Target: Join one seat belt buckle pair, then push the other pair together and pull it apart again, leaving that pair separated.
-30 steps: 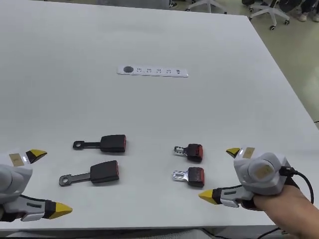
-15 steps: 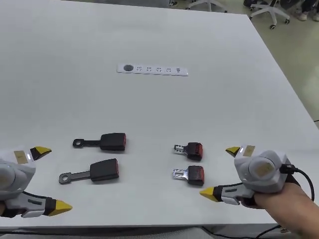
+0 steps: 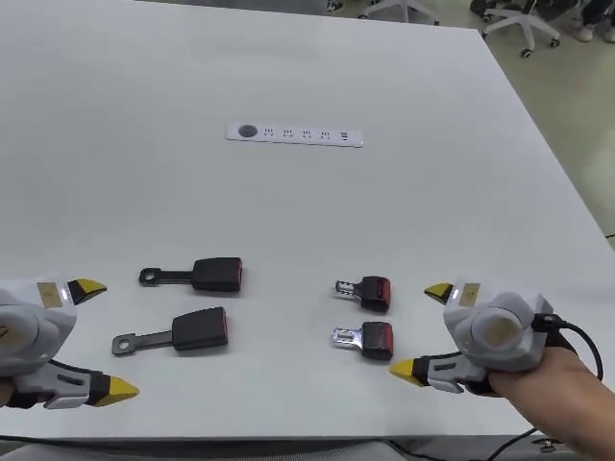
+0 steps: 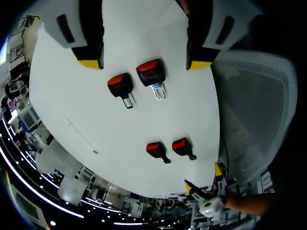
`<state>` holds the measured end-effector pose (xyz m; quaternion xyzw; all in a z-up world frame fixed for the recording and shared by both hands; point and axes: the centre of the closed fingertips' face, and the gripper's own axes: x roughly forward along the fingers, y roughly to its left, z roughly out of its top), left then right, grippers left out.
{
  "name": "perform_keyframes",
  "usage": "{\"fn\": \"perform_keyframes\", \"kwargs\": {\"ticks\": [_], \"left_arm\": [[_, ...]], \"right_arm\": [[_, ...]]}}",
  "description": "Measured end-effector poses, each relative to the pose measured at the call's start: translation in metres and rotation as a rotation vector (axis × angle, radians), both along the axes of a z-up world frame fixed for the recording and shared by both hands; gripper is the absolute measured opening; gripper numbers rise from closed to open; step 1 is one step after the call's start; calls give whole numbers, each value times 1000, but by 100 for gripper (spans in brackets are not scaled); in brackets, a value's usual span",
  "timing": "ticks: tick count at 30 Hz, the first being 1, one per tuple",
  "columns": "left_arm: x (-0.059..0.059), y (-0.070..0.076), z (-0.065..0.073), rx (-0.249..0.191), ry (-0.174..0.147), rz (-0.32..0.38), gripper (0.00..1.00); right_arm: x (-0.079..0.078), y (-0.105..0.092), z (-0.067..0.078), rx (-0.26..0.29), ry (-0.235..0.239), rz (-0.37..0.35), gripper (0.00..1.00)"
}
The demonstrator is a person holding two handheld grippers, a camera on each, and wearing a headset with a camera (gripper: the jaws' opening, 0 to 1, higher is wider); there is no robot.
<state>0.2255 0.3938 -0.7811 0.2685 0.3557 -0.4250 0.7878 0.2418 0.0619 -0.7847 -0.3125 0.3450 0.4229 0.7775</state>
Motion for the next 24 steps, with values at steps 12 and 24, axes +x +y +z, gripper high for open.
{"fn": "perform_keyframes", "kwargs": {"ticks": [12,24], "left_arm": [[13,-17,-14,38,32,-84,71],[21,-47,-33,41,75,-169,52]], "right_arm": [[4,11,-14,-39,45,118,55],[4,25,-40,-66,128,226,43]]}}
